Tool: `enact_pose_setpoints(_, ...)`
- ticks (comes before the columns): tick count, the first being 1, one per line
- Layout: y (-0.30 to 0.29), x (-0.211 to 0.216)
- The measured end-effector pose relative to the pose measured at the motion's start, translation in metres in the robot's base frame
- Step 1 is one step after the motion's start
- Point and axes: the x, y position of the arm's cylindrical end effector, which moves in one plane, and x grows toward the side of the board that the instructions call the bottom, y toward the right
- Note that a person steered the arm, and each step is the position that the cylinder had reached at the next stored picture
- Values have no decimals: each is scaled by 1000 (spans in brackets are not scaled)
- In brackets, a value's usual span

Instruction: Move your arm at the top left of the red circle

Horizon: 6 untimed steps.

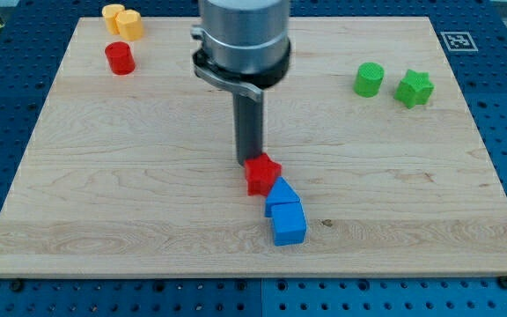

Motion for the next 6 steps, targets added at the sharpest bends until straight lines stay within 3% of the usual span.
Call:
enact_pose_setpoints(1,11,3)
enact_pose_setpoints(3,-114,-24)
enact_pose_setpoints(5,-246,-116)
enact_pose_setpoints(6,-260,-184)
